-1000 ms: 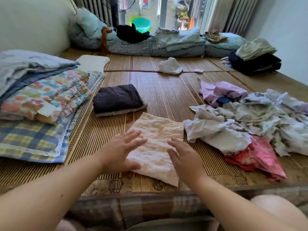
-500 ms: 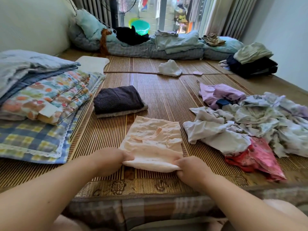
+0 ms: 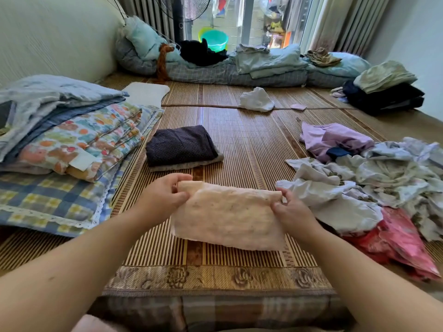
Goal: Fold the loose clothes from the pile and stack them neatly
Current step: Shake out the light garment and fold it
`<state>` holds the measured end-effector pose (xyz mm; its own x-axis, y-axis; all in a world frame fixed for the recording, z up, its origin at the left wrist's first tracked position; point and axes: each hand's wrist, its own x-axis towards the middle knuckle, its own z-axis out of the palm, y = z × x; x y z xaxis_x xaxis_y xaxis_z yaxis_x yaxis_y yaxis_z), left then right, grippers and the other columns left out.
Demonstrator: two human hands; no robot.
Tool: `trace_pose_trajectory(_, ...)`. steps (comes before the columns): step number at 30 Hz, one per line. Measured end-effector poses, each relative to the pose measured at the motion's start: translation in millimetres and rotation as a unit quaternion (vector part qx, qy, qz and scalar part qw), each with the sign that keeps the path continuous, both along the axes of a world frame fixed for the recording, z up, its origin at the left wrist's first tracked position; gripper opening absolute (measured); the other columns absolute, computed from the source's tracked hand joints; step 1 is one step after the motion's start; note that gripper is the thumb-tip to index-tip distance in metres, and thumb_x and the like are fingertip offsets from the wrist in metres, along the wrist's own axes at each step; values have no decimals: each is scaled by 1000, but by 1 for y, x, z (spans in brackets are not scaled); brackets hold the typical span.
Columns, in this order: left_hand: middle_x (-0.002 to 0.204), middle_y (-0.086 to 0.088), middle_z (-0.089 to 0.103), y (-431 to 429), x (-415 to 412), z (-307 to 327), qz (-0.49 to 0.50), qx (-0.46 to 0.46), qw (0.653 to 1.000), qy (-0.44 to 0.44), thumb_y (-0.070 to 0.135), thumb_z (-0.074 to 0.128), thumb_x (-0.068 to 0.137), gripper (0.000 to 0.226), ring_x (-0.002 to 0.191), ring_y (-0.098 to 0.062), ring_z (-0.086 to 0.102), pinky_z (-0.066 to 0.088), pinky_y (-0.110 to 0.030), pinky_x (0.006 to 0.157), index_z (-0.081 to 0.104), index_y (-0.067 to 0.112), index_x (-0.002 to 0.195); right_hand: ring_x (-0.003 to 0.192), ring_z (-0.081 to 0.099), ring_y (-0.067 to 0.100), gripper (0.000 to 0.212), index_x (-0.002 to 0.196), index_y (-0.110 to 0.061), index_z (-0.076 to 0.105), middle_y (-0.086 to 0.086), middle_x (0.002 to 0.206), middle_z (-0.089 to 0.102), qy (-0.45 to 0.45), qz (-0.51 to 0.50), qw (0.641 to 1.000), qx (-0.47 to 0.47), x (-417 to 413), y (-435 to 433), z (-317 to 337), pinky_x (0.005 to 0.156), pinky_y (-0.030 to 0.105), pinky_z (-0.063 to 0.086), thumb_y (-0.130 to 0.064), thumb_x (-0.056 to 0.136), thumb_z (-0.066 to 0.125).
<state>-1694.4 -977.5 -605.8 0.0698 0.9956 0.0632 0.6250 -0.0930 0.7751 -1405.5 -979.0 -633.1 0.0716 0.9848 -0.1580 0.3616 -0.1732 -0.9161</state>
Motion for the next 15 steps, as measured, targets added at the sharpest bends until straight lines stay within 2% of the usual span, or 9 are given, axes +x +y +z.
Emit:
trace_pose_trajectory(4, 130, -6, 58, 39, 29, -19, 104, -37, 992, -66, 36, 56, 94, 57, 116, -23, 55, 44, -36, 91, 34, 29, 146, 125, 48, 29, 55, 147, -16, 35, 11, 141, 48, -27, -90, 995, -31, -8, 17, -12, 104, 48, 42, -35, 98, 49)
trace_pose_trajectory(6, 144, -9, 46, 47, 36, -33, 112, -99, 987, -53, 45, 54, 93, 68, 128, -28, 46, 41, -40, 97, 21, 29, 151, 130, 44, 27, 63, 149, -16, 30, 8, 145, 44, -64, -75, 994, -40, -11, 15, -22, 106, 42, 39, -40, 95, 53)
trace_pose_trajectory(7, 147, -8, 43, 49, 38, -41, 102, -132, 986, -20, 45, 56, 92, 72, 127, -28, 47, 42, -40, 96, 19, 29, 151, 129, 44, 26, 65, 148, -16, 31, 6, 144, 45, -105, -62, 991, -45, -12, 13, -27, 103, 35, 39, -41, 93, 56)
trace_pose_trajectory(9, 138, -6, 51, 47, 39, -56, 78, -181, 977, 80, 43, 64, 86, 73, 111, -24, 55, 50, -36, 87, 26, 32, 148, 121, 50, 23, 67, 143, -17, 37, 6, 136, 52, -159, -53, 984, -68, -15, 12, -34, 89, 27, 39, -42, 87, 64)
trace_pose_trajectory(11, 118, -2, 57, 46, 38, -64, 83, -187, 964, 172, 45, 71, 77, 72, 99, -22, 56, 52, -38, 83, 35, 35, 139, 116, 55, 22, 70, 139, -16, 40, 5, 129, 56, -169, -55, 978, -109, -18, 16, -38, 87, 28, 43, -41, 82, 71)
trace_pose_trajectory(13, 106, 4, 59, 44, 40, -67, 81, -183, 961, 191, 44, 75, 72, 72, 95, -21, 57, 53, -39, 84, 40, 35, 134, 109, 58, 21, 65, 131, -14, 47, 1, 119, 60, -197, -38, 969, -142, -22, 20, -38, 84, 29, 46, -39, 78, 74)
trace_pose_trajectory(15, 102, 7, 60, 42, 45, -65, 63, -174, 965, 189, 37, 76, 75, 74, 90, -16, 59, 52, -33, 79, 37, 34, 137, 103, 59, 21, 54, 123, -15, 51, 1, 112, 62, -254, -19, 957, -136, -29, 24, -35, 82, 30, 46, -36, 78, 73)
